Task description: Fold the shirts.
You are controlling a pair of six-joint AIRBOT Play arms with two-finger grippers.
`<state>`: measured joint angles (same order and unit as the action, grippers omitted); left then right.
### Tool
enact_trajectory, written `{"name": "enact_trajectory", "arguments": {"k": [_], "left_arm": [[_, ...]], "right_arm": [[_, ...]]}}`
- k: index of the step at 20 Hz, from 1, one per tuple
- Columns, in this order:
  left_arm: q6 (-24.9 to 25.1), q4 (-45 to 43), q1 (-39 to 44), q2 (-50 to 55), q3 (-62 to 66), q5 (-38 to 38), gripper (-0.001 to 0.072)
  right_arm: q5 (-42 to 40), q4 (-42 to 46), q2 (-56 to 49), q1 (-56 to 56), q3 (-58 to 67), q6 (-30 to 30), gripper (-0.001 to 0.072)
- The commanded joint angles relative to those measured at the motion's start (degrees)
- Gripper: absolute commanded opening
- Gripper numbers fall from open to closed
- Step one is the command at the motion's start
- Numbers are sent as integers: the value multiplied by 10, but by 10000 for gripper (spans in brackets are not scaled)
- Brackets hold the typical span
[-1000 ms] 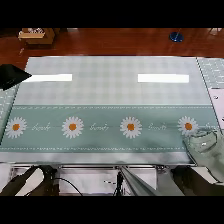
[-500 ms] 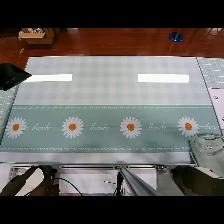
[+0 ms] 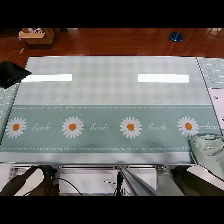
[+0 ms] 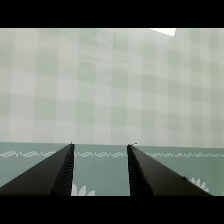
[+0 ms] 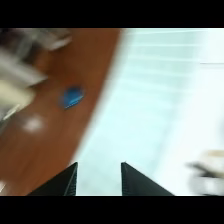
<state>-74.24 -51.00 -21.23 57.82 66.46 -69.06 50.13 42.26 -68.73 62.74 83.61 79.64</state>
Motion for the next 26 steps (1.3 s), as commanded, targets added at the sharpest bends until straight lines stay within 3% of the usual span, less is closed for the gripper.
{"name": "enact_trajectory", "arguments": {"k": [1, 3, 4, 5, 6, 9, 10, 11, 12, 13, 16, 19, 26], "left_arm": [[31, 0, 37, 44, 0, 48, 390], [31, -1, 107, 86, 0, 24, 390], [31, -10, 150, 100, 3, 19, 390], [30, -51, 202, 110, 11, 22, 389], [15, -109, 250, 116, 22, 29, 389], [-82, -324, 365, 123, 45, 63, 390], [-110, -359, 381, 125, 45, 71, 391], [-131, -362, 388, 130, 45, 74, 435], [-148, -355, 389, 137, 45, 71, 575], [-169, -353, 388, 145, 46, 63, 616], [-172, -348, 388, 169, 46, 39, 602], [-224, -342, 388, 186, 47, 30, 602], [-226, -299, 388, 195, 78, 30, 602]], "right_arm": [[226, -23, -91, -268, 97, -115, 338], [365, 249, -132, -436, 96, -118, 337], [378, 395, -145, -509, 87, -95, 329], [376, 491, -153, -563, 80, -56, 329], [369, 519, -158, -591, 75, -31, 328], [384, 490, -158, -613, 44, -28, 329], [391, 464, -157, -610, 28, -30, 338], [388, 412, -153, -602, 9, -37, 342], [374, 356, -146, -594, -9, -49, 341], [354, 323, -137, -590, -24, -57, 342], [293, 350, -111, -589, -52, -37, 341], [278, 394, -106, -589, -80, 1, 341], [221, 374, -89, -598, -90, 19, 340]]}}
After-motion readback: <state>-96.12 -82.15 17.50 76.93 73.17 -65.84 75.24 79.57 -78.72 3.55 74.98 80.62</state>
